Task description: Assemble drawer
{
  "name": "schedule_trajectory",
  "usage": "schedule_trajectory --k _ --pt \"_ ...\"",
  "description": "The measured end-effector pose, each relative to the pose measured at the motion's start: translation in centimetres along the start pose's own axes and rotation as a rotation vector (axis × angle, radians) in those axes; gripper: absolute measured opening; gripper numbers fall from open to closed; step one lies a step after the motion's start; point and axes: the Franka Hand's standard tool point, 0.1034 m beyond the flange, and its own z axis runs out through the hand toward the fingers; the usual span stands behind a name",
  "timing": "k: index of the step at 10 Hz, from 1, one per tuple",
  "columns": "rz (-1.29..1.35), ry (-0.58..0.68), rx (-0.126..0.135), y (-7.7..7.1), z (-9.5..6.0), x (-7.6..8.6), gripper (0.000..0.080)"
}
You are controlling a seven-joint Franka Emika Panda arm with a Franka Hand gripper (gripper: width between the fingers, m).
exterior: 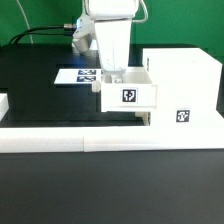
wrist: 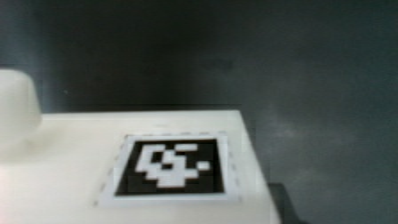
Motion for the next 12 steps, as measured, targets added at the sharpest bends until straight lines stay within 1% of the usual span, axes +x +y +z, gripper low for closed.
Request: schedule_trajectory --k 4,8,12 --pt "0.002 0.000 0.001 0.02 0.02 -0.10 0.0044" --pt "-0.060 -0.009 -0.001 0.06 0.11 -0.66 0.0044" --pt "-0.070 -0.013 -0.001 0.05 0.14 -0.72 0.0044"
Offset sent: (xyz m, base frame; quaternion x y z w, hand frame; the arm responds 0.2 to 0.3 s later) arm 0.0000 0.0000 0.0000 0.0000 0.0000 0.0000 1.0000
